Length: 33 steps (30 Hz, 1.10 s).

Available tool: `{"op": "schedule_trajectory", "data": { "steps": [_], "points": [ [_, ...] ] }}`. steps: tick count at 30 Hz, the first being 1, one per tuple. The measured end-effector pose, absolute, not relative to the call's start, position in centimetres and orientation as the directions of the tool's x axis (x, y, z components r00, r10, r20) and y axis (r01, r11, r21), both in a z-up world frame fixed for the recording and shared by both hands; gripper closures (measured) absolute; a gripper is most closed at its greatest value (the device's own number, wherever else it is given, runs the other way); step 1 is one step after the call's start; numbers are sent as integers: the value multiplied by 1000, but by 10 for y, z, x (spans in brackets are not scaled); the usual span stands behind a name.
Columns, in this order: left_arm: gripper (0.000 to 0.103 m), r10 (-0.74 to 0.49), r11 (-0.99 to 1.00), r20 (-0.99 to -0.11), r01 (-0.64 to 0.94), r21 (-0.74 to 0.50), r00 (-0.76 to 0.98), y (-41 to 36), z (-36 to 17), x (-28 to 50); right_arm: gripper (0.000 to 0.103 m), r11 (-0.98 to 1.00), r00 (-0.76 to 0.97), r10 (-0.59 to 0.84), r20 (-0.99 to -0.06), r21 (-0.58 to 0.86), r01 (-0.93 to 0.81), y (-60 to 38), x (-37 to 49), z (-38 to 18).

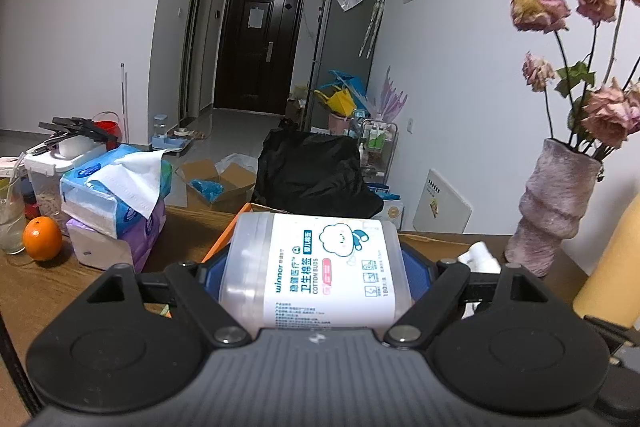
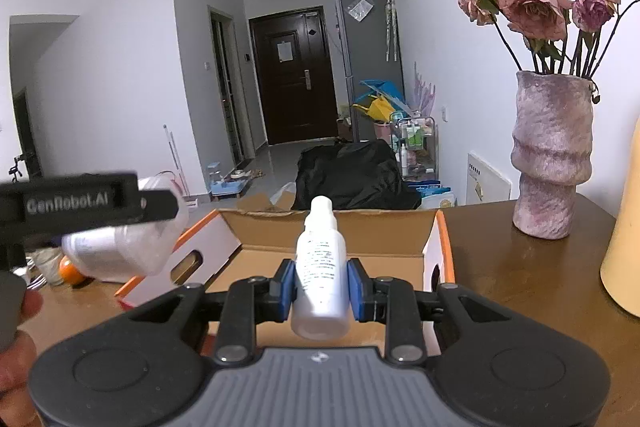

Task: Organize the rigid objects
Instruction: 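Carry the pill bottle and spray bottle with both grippers over the cardboard box, then lower both bottles into the box and open both grippers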

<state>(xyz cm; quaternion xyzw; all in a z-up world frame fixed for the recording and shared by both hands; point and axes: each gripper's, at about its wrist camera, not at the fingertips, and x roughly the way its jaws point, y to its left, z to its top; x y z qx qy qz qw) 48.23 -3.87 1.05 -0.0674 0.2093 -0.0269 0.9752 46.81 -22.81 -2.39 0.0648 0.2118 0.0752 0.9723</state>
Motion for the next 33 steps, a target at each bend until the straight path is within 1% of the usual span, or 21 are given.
{"op": "schedule_trajectory", "data": {
  "steps": [7,20,30,32,33],
  "points": [
    [20,-65,993,-420,15,-121,905,-38,3,506,76,983,898,159,-411,150,-105,-233,493,-25],
    [20,-32,997,-474,-8,-82,880,-35,-20,546,76,986,872,147,-467,141,-91,-236,533,-42],
    [20,-24,999,-515,0,-48,857,-38,-32,555,76,984,849,153,-506,155,-85,-238,544,-61],
    [17,-14,999,-513,-5,-35,858,-40,-31,553,76,985,842,154,-516,153,-86,-238,545,-63],
    [9,-11,999,-511,-7,-33,859,-40,-30,552,75,985,840,149,-522,150,-82,-237,546,-63]
  ]
}}
